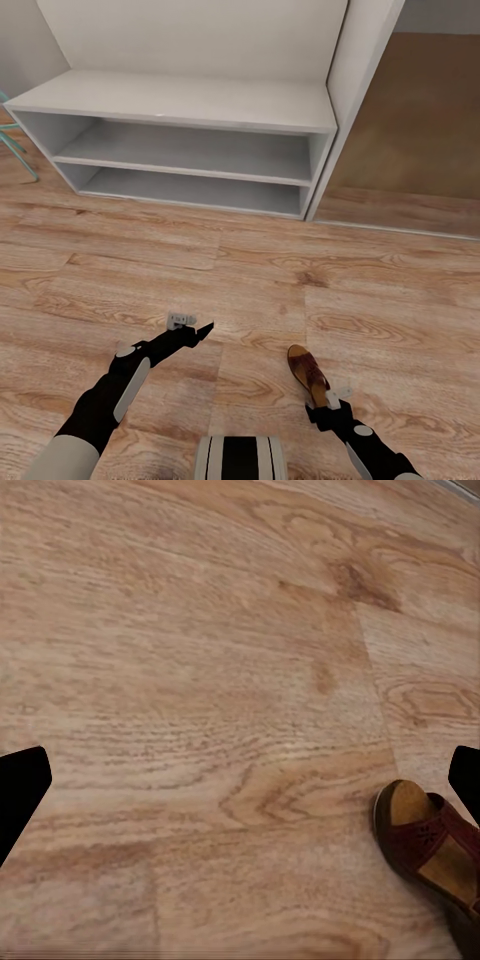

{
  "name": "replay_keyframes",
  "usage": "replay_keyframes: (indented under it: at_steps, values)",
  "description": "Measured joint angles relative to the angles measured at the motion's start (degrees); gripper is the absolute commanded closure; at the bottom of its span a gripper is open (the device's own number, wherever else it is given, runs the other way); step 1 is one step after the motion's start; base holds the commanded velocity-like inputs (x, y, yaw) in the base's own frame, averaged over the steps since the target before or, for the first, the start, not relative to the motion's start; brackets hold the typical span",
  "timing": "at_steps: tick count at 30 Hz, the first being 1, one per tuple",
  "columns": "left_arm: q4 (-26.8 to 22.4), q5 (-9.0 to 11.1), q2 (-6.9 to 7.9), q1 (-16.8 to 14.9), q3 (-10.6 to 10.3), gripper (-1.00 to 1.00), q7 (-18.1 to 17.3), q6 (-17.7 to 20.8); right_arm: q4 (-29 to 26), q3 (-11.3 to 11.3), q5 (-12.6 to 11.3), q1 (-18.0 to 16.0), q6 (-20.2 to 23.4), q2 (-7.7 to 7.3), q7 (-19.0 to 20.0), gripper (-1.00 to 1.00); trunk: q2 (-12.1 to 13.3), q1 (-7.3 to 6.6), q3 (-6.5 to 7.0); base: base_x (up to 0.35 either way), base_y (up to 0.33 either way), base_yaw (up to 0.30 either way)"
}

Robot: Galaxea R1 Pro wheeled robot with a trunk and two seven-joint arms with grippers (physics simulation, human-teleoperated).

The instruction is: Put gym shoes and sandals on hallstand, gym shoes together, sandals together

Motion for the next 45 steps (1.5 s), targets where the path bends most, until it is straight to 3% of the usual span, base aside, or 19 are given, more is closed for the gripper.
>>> replay_keyframes:
  at_steps: [5,40,45]
  values:
    - [0.0,0.0,0.00,0.0,0.0,-1.00,0.0,0.0,0.0,0.0,0.0,0.0,0.0,0.00,0.0,-1.00,-0.1,0.10,-1.24,0.000,0.000,0.000]
    - [0.0,0.0,0.00,0.0,0.0,-1.00,0.0,0.0,-0.1,-0.1,-0.1,0.0,0.0,0.01,-0.1,-1.00,-0.1,0.10,-1.62,0.000,0.000,-0.043]
    - [0.0,0.0,0.00,0.0,0.0,-1.00,0.0,0.0,-0.1,-0.1,-0.1,0.0,0.0,0.00,-0.1,-1.00,-0.1,0.23,-2.72,0.000,0.000,-0.005]
